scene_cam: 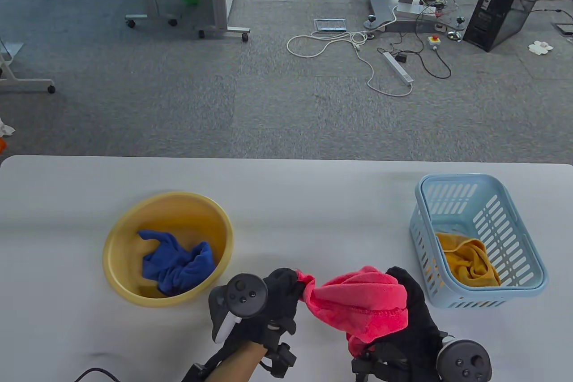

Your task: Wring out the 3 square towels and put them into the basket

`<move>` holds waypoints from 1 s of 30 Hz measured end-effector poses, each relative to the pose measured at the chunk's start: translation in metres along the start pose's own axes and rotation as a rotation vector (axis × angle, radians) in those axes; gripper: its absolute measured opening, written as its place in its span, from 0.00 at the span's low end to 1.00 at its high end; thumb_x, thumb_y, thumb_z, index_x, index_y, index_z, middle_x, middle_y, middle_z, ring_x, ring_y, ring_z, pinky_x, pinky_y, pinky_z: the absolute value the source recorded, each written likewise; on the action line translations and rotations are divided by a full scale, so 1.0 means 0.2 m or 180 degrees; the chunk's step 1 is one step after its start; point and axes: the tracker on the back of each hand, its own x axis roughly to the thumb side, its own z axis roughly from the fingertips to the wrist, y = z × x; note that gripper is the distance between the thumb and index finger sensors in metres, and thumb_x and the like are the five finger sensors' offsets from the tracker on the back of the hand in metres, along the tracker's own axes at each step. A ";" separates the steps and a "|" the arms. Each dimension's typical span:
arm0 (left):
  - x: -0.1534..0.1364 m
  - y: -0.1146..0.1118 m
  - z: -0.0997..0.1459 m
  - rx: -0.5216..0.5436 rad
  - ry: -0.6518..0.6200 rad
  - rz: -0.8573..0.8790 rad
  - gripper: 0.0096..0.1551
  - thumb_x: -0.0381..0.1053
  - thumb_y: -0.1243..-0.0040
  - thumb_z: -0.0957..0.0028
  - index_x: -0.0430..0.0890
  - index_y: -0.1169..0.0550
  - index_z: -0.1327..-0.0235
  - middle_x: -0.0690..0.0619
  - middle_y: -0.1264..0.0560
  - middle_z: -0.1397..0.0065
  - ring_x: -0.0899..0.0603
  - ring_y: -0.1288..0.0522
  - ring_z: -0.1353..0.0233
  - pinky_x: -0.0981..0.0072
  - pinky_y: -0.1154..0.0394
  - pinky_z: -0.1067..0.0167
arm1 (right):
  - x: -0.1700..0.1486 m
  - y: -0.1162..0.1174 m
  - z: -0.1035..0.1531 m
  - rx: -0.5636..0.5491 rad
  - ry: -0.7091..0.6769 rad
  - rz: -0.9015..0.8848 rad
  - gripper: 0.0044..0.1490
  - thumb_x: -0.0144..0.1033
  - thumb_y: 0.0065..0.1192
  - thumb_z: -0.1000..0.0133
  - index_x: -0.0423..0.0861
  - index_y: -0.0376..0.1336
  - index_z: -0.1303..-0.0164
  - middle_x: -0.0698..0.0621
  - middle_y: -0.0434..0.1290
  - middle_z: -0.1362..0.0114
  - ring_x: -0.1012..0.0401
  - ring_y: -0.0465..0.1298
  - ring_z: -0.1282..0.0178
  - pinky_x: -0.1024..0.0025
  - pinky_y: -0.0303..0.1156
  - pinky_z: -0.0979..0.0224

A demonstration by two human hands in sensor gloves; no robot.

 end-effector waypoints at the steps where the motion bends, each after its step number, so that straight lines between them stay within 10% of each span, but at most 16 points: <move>1: -0.01 -0.03 0.00 -0.0022 0.0027 0.0082 0.23 0.52 0.39 0.42 0.42 0.17 0.40 0.38 0.24 0.30 0.29 0.25 0.31 0.31 0.33 0.36 | 0.00 0.00 0.00 0.0008 0.0005 -0.0006 0.35 0.45 0.73 0.40 0.48 0.58 0.27 0.49 0.76 0.40 0.56 0.83 0.52 0.45 0.70 0.25; 12: -0.06 -0.22 0.07 0.0073 -0.0283 0.0357 0.23 0.52 0.37 0.42 0.42 0.17 0.40 0.38 0.24 0.29 0.29 0.25 0.31 0.31 0.33 0.36 | 0.01 0.01 0.00 0.0062 0.0042 -0.0209 0.35 0.45 0.72 0.40 0.48 0.58 0.27 0.48 0.76 0.39 0.55 0.83 0.50 0.44 0.70 0.25; 30: -0.18 -0.18 0.12 0.0042 -0.0237 -0.0184 0.23 0.50 0.40 0.41 0.39 0.21 0.39 0.38 0.30 0.25 0.28 0.29 0.27 0.30 0.35 0.35 | 0.02 0.01 0.01 -0.0002 -0.0167 -0.0350 0.35 0.41 0.73 0.41 0.53 0.58 0.25 0.48 0.75 0.36 0.53 0.81 0.47 0.39 0.64 0.22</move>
